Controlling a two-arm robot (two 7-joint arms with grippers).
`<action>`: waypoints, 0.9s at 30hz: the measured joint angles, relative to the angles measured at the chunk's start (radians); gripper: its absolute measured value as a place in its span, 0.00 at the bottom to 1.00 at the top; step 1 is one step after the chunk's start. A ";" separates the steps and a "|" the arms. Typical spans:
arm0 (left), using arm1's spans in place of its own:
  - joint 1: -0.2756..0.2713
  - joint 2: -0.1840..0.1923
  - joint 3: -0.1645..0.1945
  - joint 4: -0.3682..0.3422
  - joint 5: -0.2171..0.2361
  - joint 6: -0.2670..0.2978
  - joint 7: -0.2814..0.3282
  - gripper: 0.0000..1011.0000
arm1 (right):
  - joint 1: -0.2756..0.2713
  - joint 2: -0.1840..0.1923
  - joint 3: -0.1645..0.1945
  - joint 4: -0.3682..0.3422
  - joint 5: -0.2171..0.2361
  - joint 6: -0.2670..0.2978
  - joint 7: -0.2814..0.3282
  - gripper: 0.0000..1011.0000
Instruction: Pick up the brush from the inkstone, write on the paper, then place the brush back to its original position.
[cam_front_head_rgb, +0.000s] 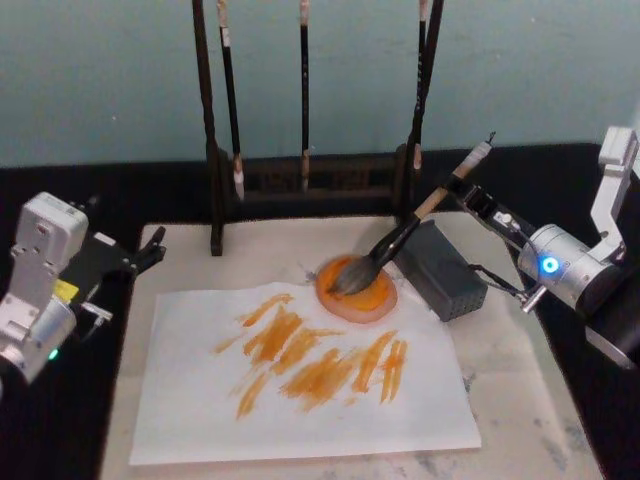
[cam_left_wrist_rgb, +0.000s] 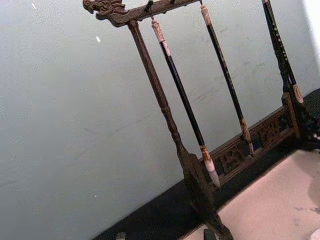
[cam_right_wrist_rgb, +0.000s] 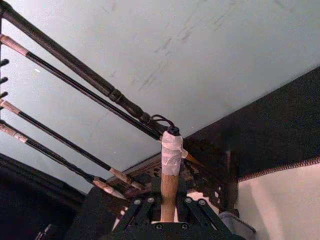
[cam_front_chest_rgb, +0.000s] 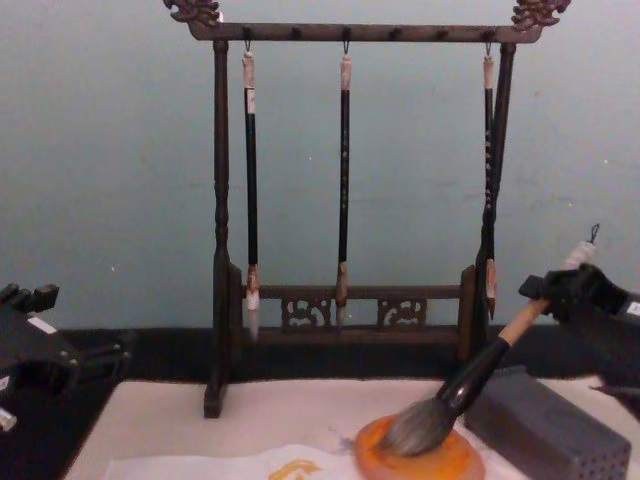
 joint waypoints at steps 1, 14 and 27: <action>0.000 0.000 0.000 0.000 0.000 0.000 0.000 0.99 | 0.000 0.000 -0.001 0.000 0.002 -0.001 -0.002 0.17; 0.000 0.000 0.000 0.000 0.000 0.000 0.000 0.99 | 0.005 0.006 -0.023 0.007 0.022 -0.025 -0.017 0.17; 0.000 0.000 0.000 0.000 0.000 0.000 0.000 0.99 | 0.011 0.014 -0.047 0.018 0.046 -0.050 -0.037 0.17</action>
